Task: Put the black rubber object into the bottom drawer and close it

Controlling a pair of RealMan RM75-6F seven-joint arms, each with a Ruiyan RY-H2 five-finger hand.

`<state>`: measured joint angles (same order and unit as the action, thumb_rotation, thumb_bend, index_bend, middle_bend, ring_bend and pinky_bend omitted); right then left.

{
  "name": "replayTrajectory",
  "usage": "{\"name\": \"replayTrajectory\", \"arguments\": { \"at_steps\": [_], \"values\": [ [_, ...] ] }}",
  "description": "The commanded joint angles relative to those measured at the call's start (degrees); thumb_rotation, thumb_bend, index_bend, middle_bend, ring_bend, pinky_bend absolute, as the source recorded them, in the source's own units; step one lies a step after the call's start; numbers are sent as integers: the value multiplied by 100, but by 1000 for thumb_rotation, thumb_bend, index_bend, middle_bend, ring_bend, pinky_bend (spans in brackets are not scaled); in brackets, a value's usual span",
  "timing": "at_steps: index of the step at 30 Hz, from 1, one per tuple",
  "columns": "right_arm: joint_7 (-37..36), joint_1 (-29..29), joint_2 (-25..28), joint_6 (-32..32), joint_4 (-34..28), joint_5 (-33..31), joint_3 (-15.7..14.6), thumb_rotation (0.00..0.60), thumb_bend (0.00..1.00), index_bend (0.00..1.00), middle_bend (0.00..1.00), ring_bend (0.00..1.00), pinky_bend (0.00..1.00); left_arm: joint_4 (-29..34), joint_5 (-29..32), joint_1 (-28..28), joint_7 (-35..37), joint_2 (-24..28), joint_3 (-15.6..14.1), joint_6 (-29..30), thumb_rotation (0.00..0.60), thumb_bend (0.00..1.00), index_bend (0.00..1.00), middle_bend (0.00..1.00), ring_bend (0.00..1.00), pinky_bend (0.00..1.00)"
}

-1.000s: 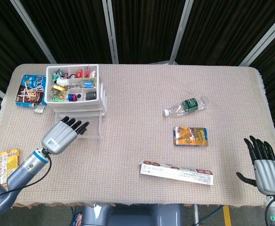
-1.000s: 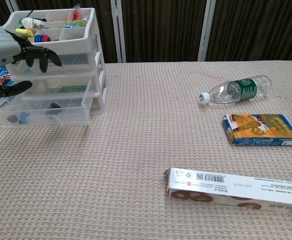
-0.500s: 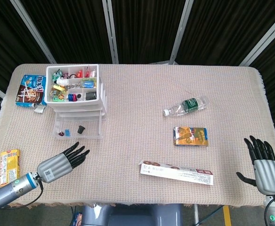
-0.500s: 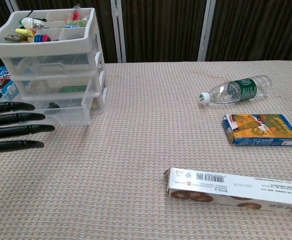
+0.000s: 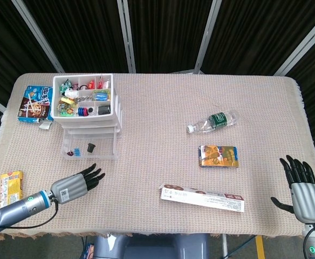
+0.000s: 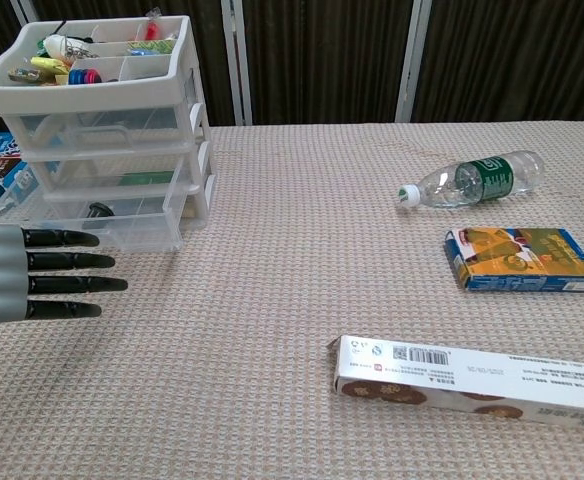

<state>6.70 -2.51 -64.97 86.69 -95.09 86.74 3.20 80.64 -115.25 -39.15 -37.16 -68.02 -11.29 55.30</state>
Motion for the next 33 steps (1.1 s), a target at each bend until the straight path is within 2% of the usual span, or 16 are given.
{"name": "replayTrajectory", "arguments": {
  "at_steps": [1,8,15,33],
  "values": [
    [-2,0,-2,2,-1,3,0,600,15,51,0,0,0,56,101,-68,4,17,87,-112,600,1000,149,0,0,82],
    [-10,3,-1,8,1,3,1,600,17,51,0,0,0,-15,321,-122,-68,7,180,-390,600,1000,149,0,0,82],
    [-7,0,-6,4,-5,0,4,600,17,50,0,0,0,-199,461,-95,-81,17,214,-448,600,1000,117,0,0,82],
    [-10,5,-8,17,-8,-7,12,600,16,50,0,0,0,-746,943,-80,-87,-75,393,-653,600,1000,116,0,0,84]
  ]
}}
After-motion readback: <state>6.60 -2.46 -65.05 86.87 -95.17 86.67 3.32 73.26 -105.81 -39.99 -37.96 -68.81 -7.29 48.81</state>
